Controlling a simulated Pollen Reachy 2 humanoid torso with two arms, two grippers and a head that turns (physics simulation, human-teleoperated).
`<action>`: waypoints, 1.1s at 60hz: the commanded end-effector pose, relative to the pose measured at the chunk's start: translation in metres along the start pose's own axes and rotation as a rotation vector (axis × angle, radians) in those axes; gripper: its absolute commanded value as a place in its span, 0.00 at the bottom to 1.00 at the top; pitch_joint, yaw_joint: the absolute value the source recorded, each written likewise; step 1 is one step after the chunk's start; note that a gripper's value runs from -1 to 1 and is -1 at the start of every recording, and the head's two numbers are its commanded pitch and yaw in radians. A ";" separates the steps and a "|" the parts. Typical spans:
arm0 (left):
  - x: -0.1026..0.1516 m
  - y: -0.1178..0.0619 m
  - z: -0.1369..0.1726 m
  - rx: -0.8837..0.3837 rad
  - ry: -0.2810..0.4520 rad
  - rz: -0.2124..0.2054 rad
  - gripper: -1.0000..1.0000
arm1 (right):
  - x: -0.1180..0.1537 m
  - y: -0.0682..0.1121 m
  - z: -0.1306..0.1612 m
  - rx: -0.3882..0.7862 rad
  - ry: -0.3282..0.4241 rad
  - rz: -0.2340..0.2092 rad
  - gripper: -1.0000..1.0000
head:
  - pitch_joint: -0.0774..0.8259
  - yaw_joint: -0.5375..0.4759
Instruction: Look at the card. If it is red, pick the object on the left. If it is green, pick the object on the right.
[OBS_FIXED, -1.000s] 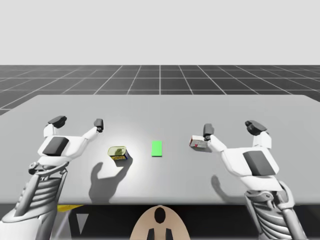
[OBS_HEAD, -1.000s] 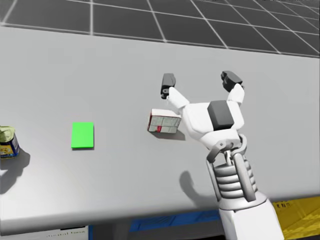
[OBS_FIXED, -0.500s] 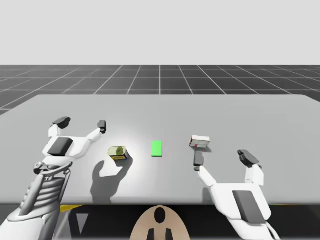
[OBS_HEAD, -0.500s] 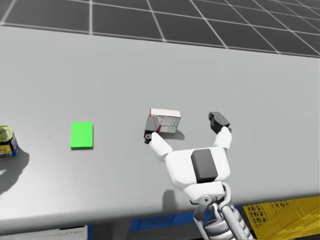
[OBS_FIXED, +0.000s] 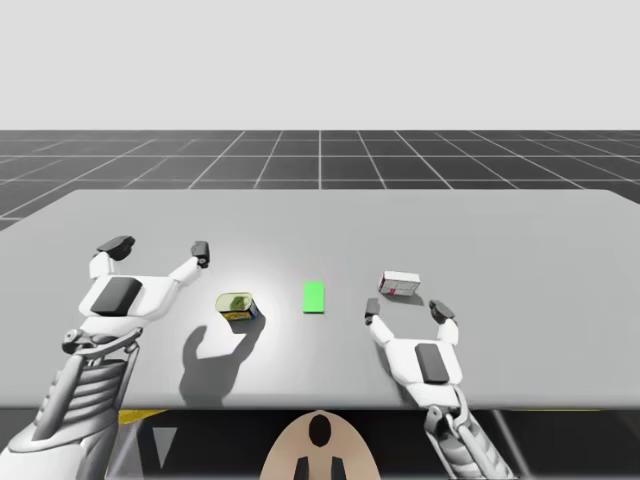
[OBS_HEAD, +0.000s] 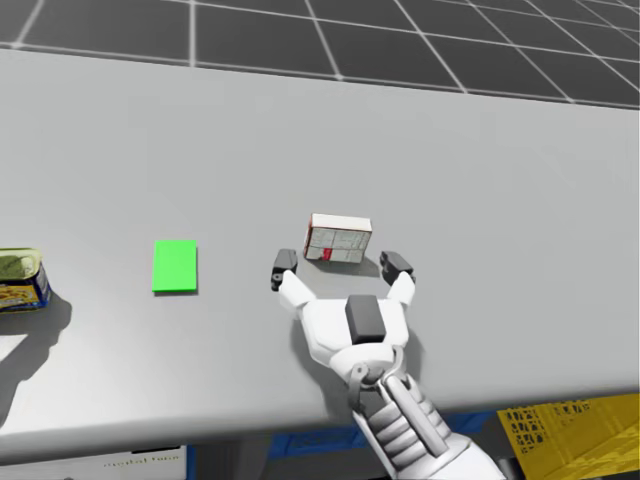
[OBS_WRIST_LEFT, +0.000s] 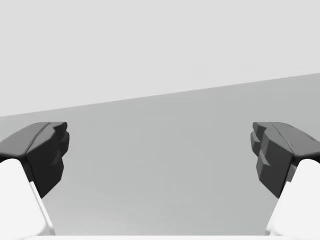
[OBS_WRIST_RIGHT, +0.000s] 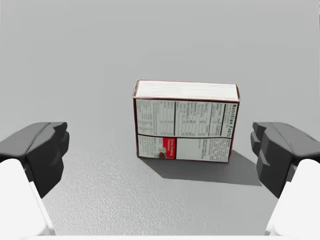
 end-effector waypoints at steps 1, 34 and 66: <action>0.001 0.001 0.000 0.012 -0.001 -0.003 0.00 | -0.008 0.027 -0.026 -0.058 0.074 -0.137 0.00 | 0.80 0.26; 0.001 0.001 0.000 0.012 -0.009 -0.008 0.00 | -0.017 0.030 -0.084 -0.100 0.141 -0.129 0.99 | 0.79 0.26; -0.003 -0.004 0.001 0.004 -0.001 -0.020 0.00 | -0.023 0.024 -0.077 -0.107 0.145 -0.128 1.00 | 0.50 0.21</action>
